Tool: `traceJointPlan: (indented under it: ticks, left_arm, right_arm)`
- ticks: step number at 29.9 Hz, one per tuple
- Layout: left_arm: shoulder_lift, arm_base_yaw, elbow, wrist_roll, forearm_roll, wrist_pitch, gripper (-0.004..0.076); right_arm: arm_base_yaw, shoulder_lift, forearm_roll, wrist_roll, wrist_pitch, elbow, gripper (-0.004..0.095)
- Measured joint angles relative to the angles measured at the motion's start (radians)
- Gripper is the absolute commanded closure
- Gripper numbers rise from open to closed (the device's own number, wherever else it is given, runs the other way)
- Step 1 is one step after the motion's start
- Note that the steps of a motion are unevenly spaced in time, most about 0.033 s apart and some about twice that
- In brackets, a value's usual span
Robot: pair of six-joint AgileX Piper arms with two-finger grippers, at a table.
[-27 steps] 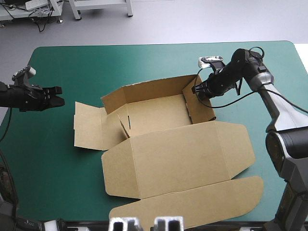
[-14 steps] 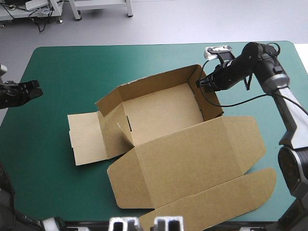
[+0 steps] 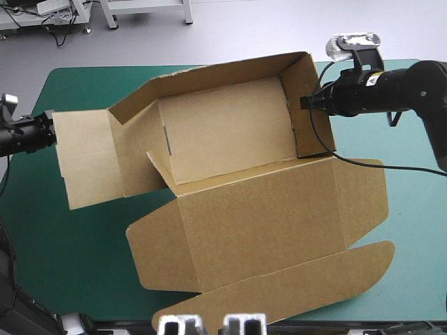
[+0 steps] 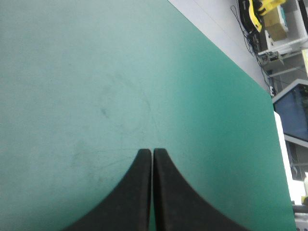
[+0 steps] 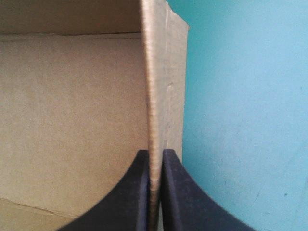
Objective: Fold the box
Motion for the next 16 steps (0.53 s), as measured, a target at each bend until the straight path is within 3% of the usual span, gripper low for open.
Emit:
traceJointPlan:
  ticks: [16]
  left_arm:
    - [-0.063,-0.212,0.000,0.010,-0.088,0.005,0.0709]
  right_arm:
    - [0.000,-0.098,-0.004,0.058,-0.128,0.000,0.0921]
